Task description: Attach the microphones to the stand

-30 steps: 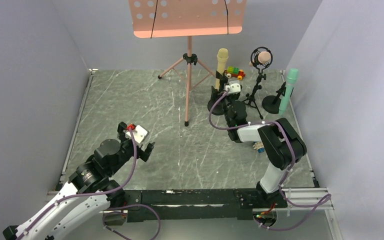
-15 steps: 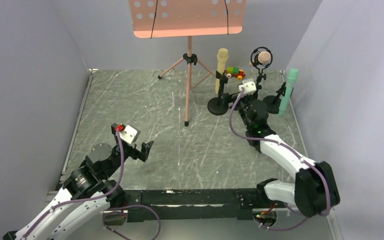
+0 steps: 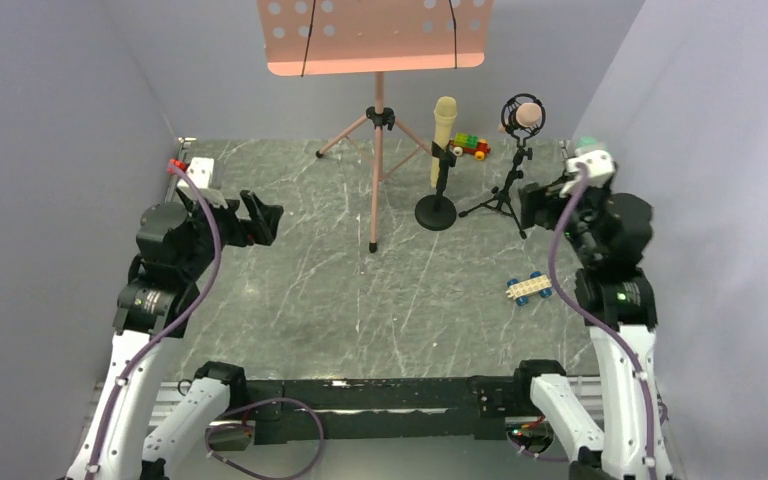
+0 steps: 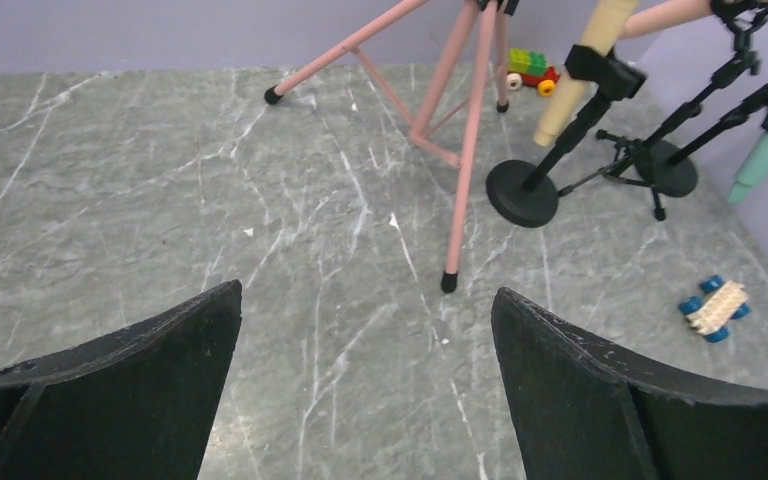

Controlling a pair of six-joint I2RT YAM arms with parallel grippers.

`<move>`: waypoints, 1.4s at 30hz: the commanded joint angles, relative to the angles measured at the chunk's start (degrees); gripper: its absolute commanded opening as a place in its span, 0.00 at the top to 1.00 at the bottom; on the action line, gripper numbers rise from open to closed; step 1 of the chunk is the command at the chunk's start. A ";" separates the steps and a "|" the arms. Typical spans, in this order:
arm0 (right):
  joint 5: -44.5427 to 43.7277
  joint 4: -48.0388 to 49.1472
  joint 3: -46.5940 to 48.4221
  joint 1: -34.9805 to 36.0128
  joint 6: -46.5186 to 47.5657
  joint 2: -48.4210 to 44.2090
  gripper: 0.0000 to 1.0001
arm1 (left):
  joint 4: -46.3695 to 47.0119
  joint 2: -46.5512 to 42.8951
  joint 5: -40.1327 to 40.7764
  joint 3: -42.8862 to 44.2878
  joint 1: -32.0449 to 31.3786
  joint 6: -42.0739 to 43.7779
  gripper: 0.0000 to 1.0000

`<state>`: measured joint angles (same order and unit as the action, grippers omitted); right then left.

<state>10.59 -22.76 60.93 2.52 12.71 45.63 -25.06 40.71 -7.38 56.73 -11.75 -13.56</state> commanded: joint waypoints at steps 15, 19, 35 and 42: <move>-5.69 -6.96 10.08 -9.89 -19.37 -2.06 0.00 | -11.00 -6.42 0.29 11.06 1.03 1.86 0.01; -5.93 -6.18 7.87 -9.97 -18.74 -2.97 0.00 | -10.49 -6.96 -0.07 9.17 1.03 2.17 0.01; -6.98 -3.66 4.55 -10.39 -18.09 -2.34 0.00 | -9.75 -7.61 -0.28 6.83 1.03 2.75 0.01; -7.43 -3.43 4.55 -10.38 -18.06 -1.58 0.00 | -9.67 -7.65 0.01 6.54 1.05 3.18 0.01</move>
<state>4.69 -28.16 65.80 -7.64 -4.73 43.64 -35.42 33.52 -7.53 63.59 -11.05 -11.22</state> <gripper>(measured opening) 0.995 0.993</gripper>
